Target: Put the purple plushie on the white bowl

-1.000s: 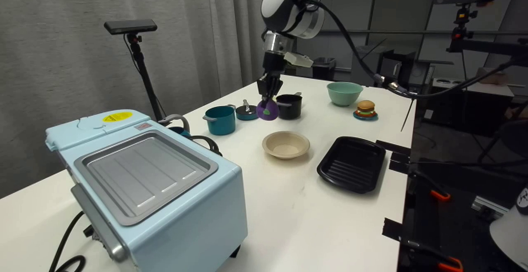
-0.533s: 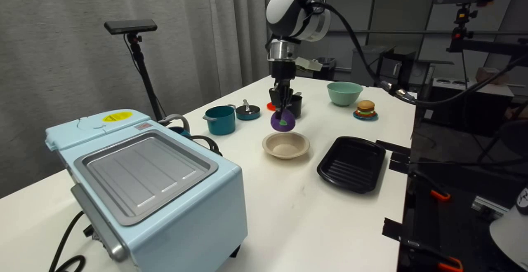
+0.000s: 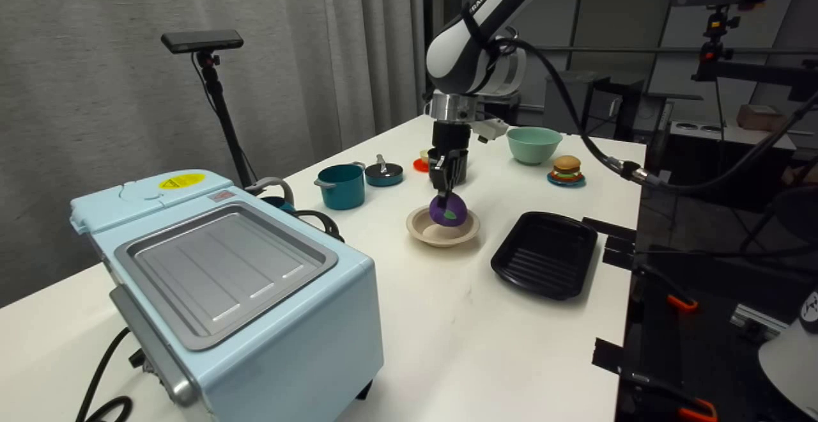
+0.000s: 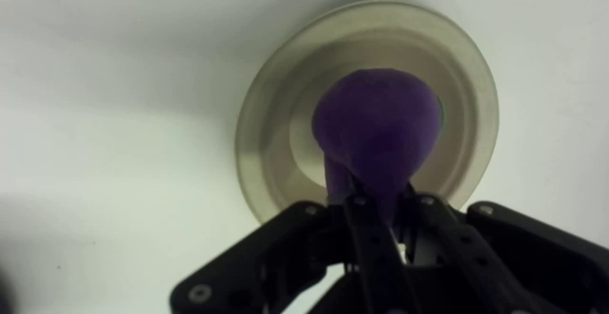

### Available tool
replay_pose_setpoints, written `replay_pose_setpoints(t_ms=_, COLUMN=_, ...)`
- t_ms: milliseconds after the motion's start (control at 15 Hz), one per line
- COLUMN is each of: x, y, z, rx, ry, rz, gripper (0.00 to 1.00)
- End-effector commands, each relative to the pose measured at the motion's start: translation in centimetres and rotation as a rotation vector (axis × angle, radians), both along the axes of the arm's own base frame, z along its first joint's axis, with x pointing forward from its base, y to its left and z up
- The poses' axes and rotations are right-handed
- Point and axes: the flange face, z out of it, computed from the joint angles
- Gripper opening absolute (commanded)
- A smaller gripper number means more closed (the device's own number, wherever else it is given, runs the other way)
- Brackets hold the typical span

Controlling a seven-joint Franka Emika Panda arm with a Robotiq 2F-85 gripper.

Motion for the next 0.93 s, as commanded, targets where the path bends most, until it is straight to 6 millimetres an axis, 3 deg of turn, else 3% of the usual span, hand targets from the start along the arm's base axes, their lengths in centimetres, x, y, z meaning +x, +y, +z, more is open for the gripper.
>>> replay_pose_setpoints(t_ms=0, x=0.3, y=0.9, z=0.6, rx=-0.022, ry=-0.102, rz=0.016, gripper=0.14)
replay_pose_setpoints(t_ms=67, x=0.4, y=1.0, z=0.6, rx=-0.028, ry=-0.114, rz=0.011, gripper=0.39)
replay_pose_setpoints(t_ms=200, x=0.5, y=1.0, z=0.6, rx=-0.026, ry=-0.114, rz=0.001, gripper=0.46)
replay_pose_setpoints(t_ms=667, x=0.2, y=0.1, z=1.0, rx=0.041, ry=-0.024, rz=-0.06, gripper=0.98)
replay_pose_setpoints(t_ms=867, x=0.7, y=-0.3, z=3.3, rx=0.044, ry=-0.041, rz=-0.064, gripper=1.0)
